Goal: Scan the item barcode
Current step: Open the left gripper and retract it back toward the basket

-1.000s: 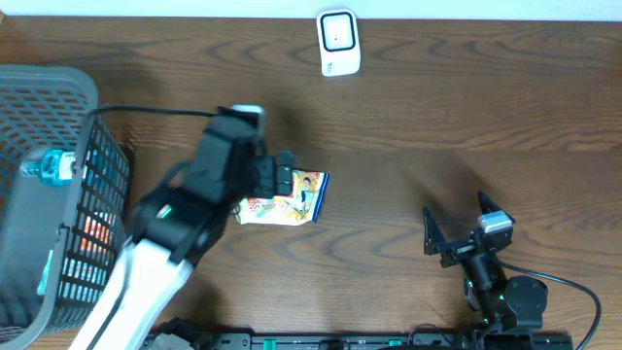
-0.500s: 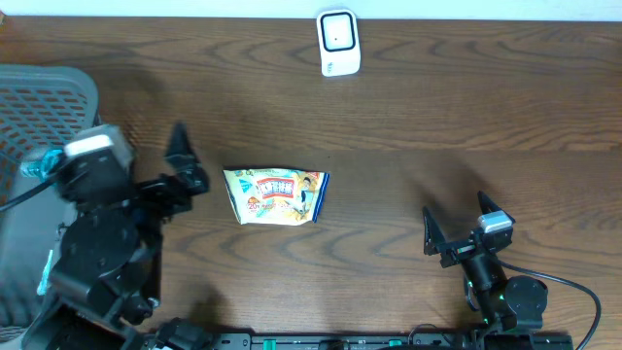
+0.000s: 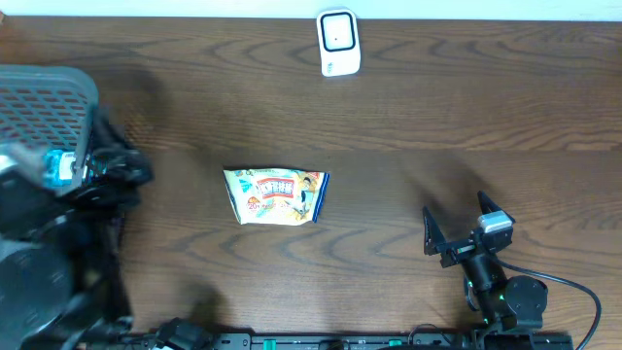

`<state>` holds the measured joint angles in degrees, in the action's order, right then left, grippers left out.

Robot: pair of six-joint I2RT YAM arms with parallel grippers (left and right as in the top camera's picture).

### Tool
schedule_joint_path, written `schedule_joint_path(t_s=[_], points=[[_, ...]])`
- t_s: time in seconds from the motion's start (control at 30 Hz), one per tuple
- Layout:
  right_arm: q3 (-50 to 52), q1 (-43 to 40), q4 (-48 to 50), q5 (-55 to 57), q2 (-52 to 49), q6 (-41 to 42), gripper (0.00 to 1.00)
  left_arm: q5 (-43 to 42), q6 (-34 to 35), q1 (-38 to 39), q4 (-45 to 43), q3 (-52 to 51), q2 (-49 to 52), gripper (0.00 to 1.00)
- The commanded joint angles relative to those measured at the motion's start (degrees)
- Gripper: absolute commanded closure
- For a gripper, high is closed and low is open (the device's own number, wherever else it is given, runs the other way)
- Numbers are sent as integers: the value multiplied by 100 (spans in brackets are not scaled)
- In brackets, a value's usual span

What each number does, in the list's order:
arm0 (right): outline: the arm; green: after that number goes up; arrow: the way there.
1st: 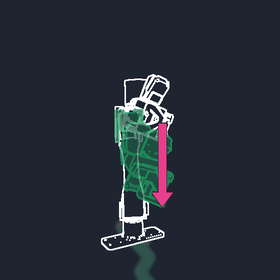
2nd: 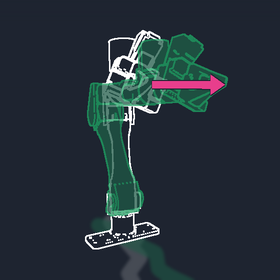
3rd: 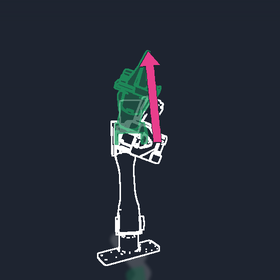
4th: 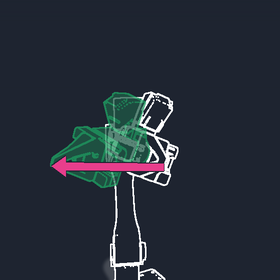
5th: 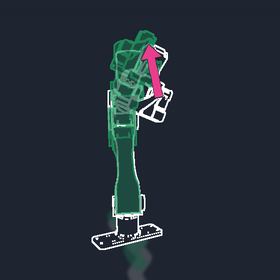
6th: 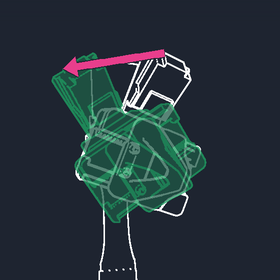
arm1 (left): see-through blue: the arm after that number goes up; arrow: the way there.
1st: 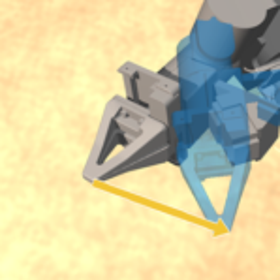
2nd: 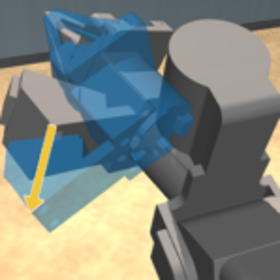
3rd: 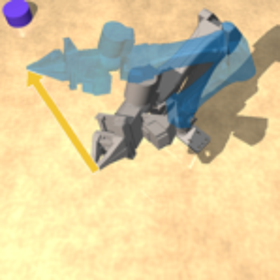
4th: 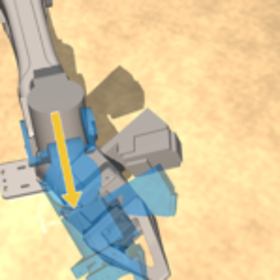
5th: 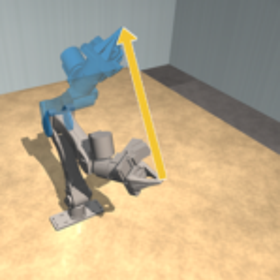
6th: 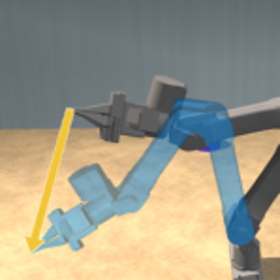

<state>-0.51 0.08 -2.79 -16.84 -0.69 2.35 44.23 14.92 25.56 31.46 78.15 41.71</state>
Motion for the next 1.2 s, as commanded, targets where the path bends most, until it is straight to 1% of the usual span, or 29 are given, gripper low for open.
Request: schedule_joint_path(t_s=[0.0,0.13,0.27,0.5,0.67,0.97,1.17], points=[[20,39,-17,24,35,37,1,669,-210,-24,-31,415,-26,0],[20,39,-17,24,35,37,1,1036,-319,-24,-33,758,-26,0],[20,39,-17,24,35,37,1,1104,-533,-24,-31,994,-26,0],[20,39,-17,24,35,37,1,1569,-560,-24,-52,1189,-26,0],[20,39,-17,24,35,37,1,1589,-772,-24,-55,1268,-26,0],[20,39,-17,24,35,37,1,1593,-785,-24,-24,1290,-26,0],[20,39,-17,24,35,37,1,1596,-782,-24,341,1290,-26,0]])
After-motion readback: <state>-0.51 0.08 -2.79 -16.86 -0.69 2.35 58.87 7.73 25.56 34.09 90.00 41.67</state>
